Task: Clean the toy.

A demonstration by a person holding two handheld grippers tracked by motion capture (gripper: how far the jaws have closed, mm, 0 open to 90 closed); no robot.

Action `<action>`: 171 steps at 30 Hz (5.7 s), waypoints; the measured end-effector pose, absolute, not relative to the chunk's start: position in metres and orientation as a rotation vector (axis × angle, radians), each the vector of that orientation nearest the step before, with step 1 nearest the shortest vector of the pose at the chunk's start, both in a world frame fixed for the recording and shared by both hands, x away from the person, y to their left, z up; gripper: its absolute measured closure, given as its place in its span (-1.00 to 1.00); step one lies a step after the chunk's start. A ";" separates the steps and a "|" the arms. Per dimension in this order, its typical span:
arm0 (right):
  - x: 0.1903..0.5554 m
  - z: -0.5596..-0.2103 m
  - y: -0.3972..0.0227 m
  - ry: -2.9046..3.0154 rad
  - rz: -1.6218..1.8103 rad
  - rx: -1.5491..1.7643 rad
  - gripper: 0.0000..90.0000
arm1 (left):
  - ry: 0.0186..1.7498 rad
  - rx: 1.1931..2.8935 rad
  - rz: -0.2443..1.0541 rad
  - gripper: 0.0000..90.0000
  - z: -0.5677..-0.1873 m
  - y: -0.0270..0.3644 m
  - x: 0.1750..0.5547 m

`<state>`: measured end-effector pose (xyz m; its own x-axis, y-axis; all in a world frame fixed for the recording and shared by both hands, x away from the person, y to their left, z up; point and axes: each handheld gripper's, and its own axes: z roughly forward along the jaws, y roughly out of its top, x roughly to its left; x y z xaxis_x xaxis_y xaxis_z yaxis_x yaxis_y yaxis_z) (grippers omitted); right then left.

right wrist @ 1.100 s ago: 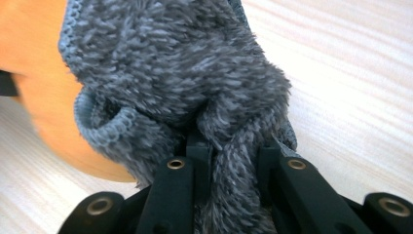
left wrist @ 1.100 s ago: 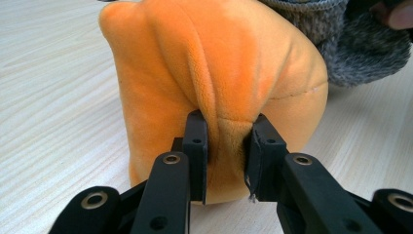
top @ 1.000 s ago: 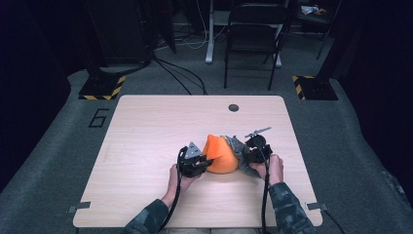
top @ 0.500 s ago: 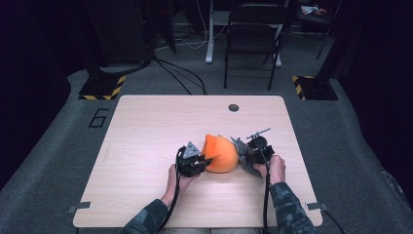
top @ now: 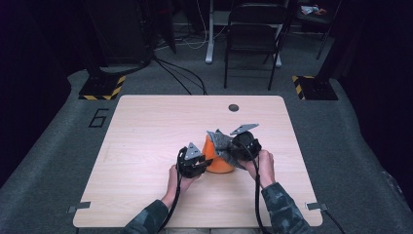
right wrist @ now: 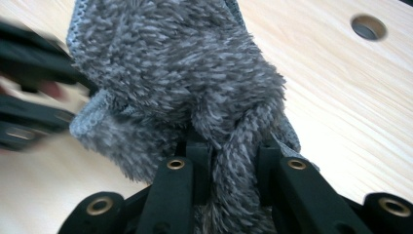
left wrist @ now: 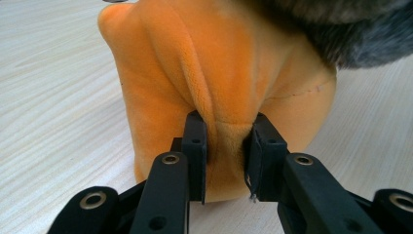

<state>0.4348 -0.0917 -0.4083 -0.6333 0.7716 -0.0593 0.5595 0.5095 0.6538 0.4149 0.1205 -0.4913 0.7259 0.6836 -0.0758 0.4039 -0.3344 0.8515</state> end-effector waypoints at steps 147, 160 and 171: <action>0.452 -0.439 -0.117 2.360 0.917 1.249 0.68 | 0.782 2.041 0.576 0.48 -0.501 0.101 0.407; 0.432 -0.395 -0.095 2.331 1.008 1.127 0.68 | 0.810 1.993 0.495 0.63 -0.482 0.103 0.402; 0.441 -0.420 -0.081 2.397 0.939 1.113 0.68 | 0.796 2.014 0.445 0.61 -0.490 0.106 0.407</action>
